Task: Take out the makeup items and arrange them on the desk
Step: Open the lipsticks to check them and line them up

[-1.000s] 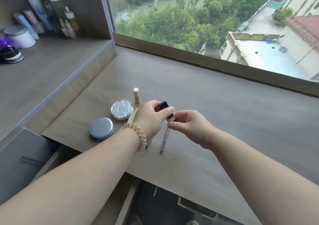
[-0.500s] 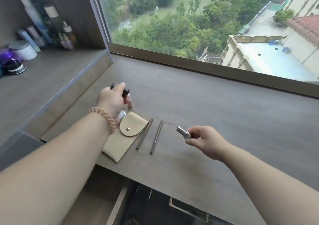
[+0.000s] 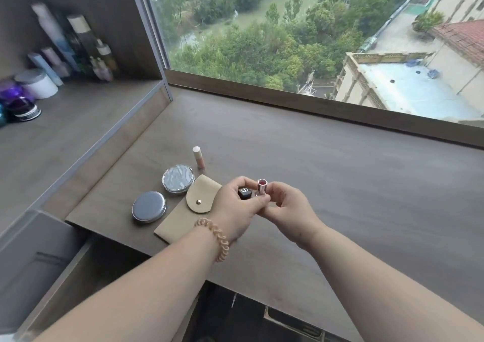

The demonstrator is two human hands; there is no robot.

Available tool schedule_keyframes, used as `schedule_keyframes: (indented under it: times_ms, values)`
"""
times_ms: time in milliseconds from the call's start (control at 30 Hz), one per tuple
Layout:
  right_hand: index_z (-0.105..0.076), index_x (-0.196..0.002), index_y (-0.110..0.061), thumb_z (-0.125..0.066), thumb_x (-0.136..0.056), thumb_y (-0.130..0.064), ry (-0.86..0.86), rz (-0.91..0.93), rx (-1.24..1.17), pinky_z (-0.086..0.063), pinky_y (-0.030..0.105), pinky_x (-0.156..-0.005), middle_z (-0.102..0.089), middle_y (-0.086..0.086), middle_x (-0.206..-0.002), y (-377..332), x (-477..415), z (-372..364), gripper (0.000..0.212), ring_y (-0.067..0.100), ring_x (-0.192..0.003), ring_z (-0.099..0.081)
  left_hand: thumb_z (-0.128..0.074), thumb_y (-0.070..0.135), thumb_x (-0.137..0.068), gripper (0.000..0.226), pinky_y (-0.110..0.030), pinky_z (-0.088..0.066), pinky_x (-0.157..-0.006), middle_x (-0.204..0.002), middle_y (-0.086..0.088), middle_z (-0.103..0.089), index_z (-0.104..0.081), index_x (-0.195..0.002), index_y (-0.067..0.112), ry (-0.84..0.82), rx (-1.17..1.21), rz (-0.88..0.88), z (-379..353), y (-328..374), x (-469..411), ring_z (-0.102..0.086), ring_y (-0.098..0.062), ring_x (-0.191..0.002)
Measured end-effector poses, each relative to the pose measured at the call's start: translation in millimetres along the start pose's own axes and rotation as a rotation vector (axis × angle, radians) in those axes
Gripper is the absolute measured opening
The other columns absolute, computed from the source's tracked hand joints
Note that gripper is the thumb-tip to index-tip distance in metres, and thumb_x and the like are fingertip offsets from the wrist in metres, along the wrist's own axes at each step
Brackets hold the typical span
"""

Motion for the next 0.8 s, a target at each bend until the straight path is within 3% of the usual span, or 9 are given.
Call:
schedule_keyframes:
  times_ms: [100,267,367,433,533,600,700,800]
  values:
    - [-0.069,-0.083,-0.018,-0.076,-0.076,-0.019,0.012,0.002,0.091,-0.043,0.014,-0.073,-0.071,-0.007,-0.081,13.6,5.0,-4.0,0.009,-0.003,-0.076,-0.06,-0.073,0.005,-0.078,0.015,-0.02,-0.046,-0.061,-0.066,0.001,-0.065,-0.061,-0.076,0.014,0.02,-0.05,0.005,0.1,-19.1,-3.0,-0.058,-0.01,-0.062]
    - [-0.066,-0.076,-0.034,-0.074,-0.074,-0.037,0.092,0.012,0.43,-0.041,0.028,-0.084,-0.065,-0.018,-0.08,32.9,5.4,10.2,0.009,0.003,-0.091,-0.056,-0.069,0.012,-0.079,0.015,-0.02,-0.038,-0.055,-0.067,0.004,-0.05,-0.062,-0.093,0.016,-0.023,-0.079,0.067,-8.5,-51.5,-2.7,-0.044,-0.009,-0.056]
    - [-0.064,-0.079,-0.031,-0.074,-0.075,-0.03,0.216,-0.054,0.529,-0.035,0.032,-0.09,-0.061,-0.021,-0.081,46.5,0.4,28.3,0.011,0.008,-0.095,-0.053,-0.054,0.009,-0.083,0.022,-0.023,-0.036,-0.054,-0.085,0.0,-0.05,-0.05,-0.099,0.021,0.05,-0.274,0.131,-9.7,-66.9,-12.0,-0.044,-0.011,-0.059]
    - [-0.061,-0.077,-0.029,-0.073,-0.073,-0.028,0.262,-0.07,0.601,-0.03,0.03,-0.085,-0.064,-0.017,-0.083,56.3,-5.2,37.7,0.014,0.009,-0.097,-0.056,-0.051,0.011,-0.086,0.017,-0.02,-0.037,-0.064,-0.096,0.0,-0.047,-0.047,-0.099,0.02,0.059,-0.405,0.095,-15.7,-69.0,-16.6,-0.047,-0.013,-0.077]
    - [-0.056,-0.076,-0.032,-0.073,-0.072,-0.028,0.295,-0.078,0.703,-0.026,0.028,-0.084,-0.059,-0.018,-0.081,65.5,-10.0,45.2,0.019,0.011,-0.103,-0.054,-0.057,0.028,-0.088,0.019,-0.022,-0.028,-0.091,-0.102,0.006,-0.036,-0.058,-0.106,0.024,0.08,-0.711,-0.06,-26.9,-68.0,-20.5,-0.031,-0.012,-0.098]
    - [-0.055,-0.079,-0.034,-0.073,-0.073,-0.029,0.308,-0.084,0.755,-0.021,0.027,-0.085,-0.054,-0.02,-0.079,69.4,-10.5,47.8,0.02,0.012,-0.11,-0.048,-0.063,0.027,-0.085,0.02,-0.02,-0.03,-0.093,-0.102,0.006,-0.038,-0.064,-0.105,0.027,0.085,-0.689,-0.097,-33.7,-70.8,-22.8,-0.034,-0.012,-0.097]
    - [-0.057,-0.08,-0.035,-0.072,-0.074,-0.032,0.31,-0.096,0.792,-0.015,0.025,-0.081,-0.058,-0.018,-0.085,74.1,-11.9,49.0,0.017,0.012,-0.113,-0.044,-0.067,0.01,-0.081,0.023,-0.02,-0.045,-0.089,-0.096,0.005,-0.047,-0.068,-0.102,0.02,0.025,-0.494,-0.059,-44.7,-78.6,-23.1,-0.054,-0.011,-0.088]
    - [-0.06,-0.08,-0.036,-0.071,-0.074,-0.033,0.32,-0.099,0.785,-0.016,0.027,-0.084,-0.064,-0.015,-0.092,77.4,-12.3,49.0,0.012,0.014,-0.115,-0.042,-0.067,0.009,-0.079,0.028,-0.006,-0.04,-0.079,-0.093,0.009,-0.051,-0.069,-0.105,0.021,0.018,-0.548,-0.09,-51.9,-82.0,-21.9,-0.055,-0.006,-0.085]
Point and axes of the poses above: each hand's wrist, its own x-axis away from the middle knuckle, its own z-axis out of the back of the hand, y = z × x, the point moved 6 cm from there along -x, towards the middle knuckle
